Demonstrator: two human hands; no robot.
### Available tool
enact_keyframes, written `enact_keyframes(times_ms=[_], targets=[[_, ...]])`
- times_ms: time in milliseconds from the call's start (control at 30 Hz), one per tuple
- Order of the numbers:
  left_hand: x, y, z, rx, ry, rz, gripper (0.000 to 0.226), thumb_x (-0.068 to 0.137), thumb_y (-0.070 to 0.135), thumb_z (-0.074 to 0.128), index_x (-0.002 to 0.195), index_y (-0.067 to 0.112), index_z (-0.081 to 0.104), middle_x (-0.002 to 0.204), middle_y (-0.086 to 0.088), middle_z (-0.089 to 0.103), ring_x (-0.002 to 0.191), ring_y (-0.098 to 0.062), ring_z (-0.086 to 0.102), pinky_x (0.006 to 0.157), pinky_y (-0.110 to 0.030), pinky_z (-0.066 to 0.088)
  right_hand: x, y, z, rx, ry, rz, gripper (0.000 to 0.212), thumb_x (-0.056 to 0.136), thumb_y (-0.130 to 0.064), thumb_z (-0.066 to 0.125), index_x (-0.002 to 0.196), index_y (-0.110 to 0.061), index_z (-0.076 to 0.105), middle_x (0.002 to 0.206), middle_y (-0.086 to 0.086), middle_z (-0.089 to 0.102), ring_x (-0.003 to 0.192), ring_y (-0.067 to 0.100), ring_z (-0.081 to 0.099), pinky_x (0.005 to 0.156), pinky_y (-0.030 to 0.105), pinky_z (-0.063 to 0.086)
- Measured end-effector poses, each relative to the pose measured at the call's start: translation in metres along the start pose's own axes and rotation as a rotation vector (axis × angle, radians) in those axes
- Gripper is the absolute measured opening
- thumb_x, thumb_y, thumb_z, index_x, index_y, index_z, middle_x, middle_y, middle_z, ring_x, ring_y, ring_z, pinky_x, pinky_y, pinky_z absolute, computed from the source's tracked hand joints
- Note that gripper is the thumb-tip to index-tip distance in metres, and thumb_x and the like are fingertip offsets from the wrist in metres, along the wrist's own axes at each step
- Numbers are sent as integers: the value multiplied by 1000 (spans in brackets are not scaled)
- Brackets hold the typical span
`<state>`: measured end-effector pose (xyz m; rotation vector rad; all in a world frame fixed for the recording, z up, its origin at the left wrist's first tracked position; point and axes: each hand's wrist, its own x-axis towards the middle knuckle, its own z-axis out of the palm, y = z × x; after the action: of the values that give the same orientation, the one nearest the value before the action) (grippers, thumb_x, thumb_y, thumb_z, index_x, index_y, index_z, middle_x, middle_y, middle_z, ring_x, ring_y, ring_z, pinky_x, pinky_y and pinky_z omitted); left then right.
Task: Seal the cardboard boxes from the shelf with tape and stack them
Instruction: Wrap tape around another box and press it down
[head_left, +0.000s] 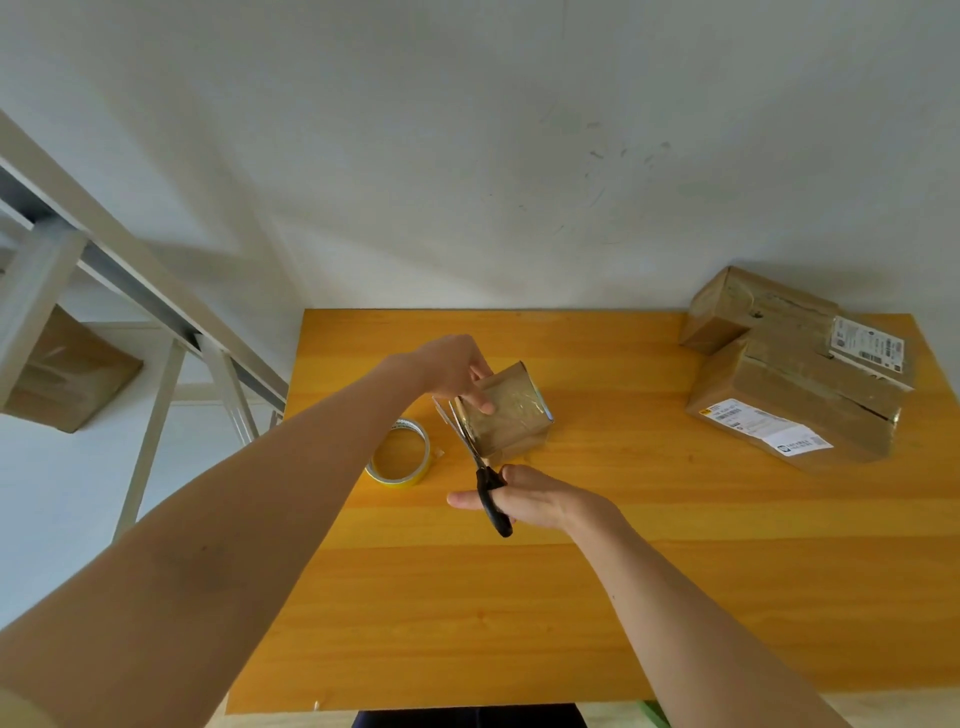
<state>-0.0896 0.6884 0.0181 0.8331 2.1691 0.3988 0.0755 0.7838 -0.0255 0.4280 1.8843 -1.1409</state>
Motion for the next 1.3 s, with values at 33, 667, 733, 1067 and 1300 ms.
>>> enact_keyframes(times_ms=[33,667,733,1067,1300], targets=[[0,0,1,-2,6,-1,53,74,34,80,121,14,66,117,-1,68,109,-19,60,93,-33,46,-1,-1,-1,-1,-20,-12,72,57,-85,62,72,-15,53,82,4,63,88,18,61,91,34,43],[-4,11,70,-6,214,96,72,97,44,41,152,26,-2,160,3,1,146,-20,1,117,-39,9,14,60,35,-708,580,39,53,97,-48,45,131,-8,42,131,6,51,121,24,48,97,36,38],[-4,12,88,96,326,84,92,86,72,36,151,27,-12,160,4,-7,146,-19,-8,117,-41,3,16,63,39,-703,589,41,52,98,-47,45,132,-8,41,132,6,49,122,25,45,97,36,38],[1,11,105,380,468,62,96,87,65,45,151,21,-12,155,-13,10,142,-39,5,114,-51,21,15,71,46,-651,649,0,42,99,-23,51,137,-13,37,140,2,39,127,17,43,81,25,48],[-18,9,103,294,368,72,95,95,44,51,139,32,-32,153,-9,-32,140,-39,-27,115,-55,9,15,75,45,-696,673,-36,36,101,-23,49,134,-12,42,134,3,47,118,17,52,80,26,50]])
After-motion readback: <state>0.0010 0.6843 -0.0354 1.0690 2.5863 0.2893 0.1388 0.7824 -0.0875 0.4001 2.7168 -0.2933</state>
